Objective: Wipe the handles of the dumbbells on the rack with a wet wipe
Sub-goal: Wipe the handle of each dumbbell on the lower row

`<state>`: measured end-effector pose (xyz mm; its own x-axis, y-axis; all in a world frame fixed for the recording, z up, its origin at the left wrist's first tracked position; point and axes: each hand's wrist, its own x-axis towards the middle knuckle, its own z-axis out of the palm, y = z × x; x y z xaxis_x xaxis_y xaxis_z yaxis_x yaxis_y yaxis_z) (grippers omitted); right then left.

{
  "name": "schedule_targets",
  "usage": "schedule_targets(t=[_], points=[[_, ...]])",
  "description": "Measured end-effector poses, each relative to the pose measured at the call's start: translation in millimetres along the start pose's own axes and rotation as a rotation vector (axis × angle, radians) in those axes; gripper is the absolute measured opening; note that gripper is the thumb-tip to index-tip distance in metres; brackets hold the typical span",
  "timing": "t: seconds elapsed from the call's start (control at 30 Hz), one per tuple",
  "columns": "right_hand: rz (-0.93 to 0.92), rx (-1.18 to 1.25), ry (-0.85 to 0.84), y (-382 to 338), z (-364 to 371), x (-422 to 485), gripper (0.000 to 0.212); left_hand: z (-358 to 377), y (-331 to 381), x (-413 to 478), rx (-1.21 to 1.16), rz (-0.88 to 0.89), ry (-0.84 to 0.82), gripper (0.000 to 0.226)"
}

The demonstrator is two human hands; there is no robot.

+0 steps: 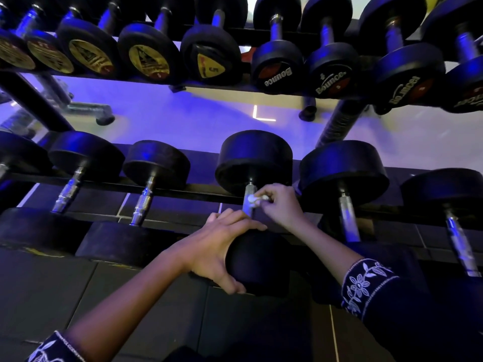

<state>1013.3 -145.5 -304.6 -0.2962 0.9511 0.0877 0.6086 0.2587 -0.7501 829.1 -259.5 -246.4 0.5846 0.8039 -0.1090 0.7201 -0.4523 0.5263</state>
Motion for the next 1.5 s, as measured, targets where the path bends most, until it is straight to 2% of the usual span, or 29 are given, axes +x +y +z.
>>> schedule_targets(t=[0.07, 0.2, 0.33, 0.4, 0.5, 0.6, 0.7, 0.8, 0.87, 1.0, 1.17, 1.33, 1.43, 1.5], points=[[0.066, 0.064, 0.045, 1.9, 5.1, 2.5, 0.014, -0.2, -3.1, -3.1, -0.037, -0.011, 0.013, 0.113], [0.055, 0.130, -0.061, -2.3, 13.1, -10.1, 0.012, 0.5, -10.4, -10.4, -0.100, -0.043, 0.042, 0.110], [0.208, 0.265, 0.173, -2.0, 19.2, -2.0, 0.007, -2.1, -10.5, -12.9, -0.101, -0.072, 0.051, 0.109], [0.172, 0.331, 0.230, -10.3, 24.8, 5.2, 0.007, -2.5, -8.0, -12.6, -0.097, -0.078, 0.050, 0.108], [0.097, 0.150, 0.245, -17.6, 32.2, 10.3, 0.011, -1.5, -4.9, -10.9, -0.072, -0.069, 0.060, 0.108], [0.211, 0.051, 0.257, -8.3, 28.7, 8.9, 0.011, 0.1, -1.8, -7.9, -0.067, -0.062, 0.062, 0.108], [0.339, 0.091, 0.255, 0.9, 22.7, 6.5, 0.008, 0.4, 0.3, -4.6, -0.073, -0.054, 0.051, 0.108], [0.287, 0.193, 0.195, -5.8, 22.0, 4.5, 0.003, 0.2, 1.7, -2.8, -0.099, -0.055, 0.048, 0.107], [0.239, 0.167, 0.153, -5.8, 23.6, 2.7, 0.003, 0.5, 1.7, -2.6, -0.116, -0.057, 0.055, 0.106], [0.357, 0.173, 0.128, 1.6, 20.1, -0.8, 0.002, 2.6, -1.0, -7.2, -0.127, -0.068, 0.082, 0.105], [0.365, 0.343, 0.011, -9.5, 16.7, -13.4, 0.019, 2.5, -3.0, -7.1, -0.113, -0.055, 0.096, 0.105], [0.453, 0.142, -0.097, 2.4, 9.0, -23.4, 0.011, 3.5, -2.3, -5.5, -0.092, -0.032, 0.109, 0.103], [0.505, 0.341, -0.126, -1.0, 8.2, -24.6, 0.020, 3.5, -0.9, -5.9, -0.105, -0.023, 0.122, 0.102], [0.484, 0.306, -0.169, 2.6, 7.6, -23.8, 0.023, 3.3, -0.2, -5.4, -0.106, -0.024, 0.123, 0.101]])
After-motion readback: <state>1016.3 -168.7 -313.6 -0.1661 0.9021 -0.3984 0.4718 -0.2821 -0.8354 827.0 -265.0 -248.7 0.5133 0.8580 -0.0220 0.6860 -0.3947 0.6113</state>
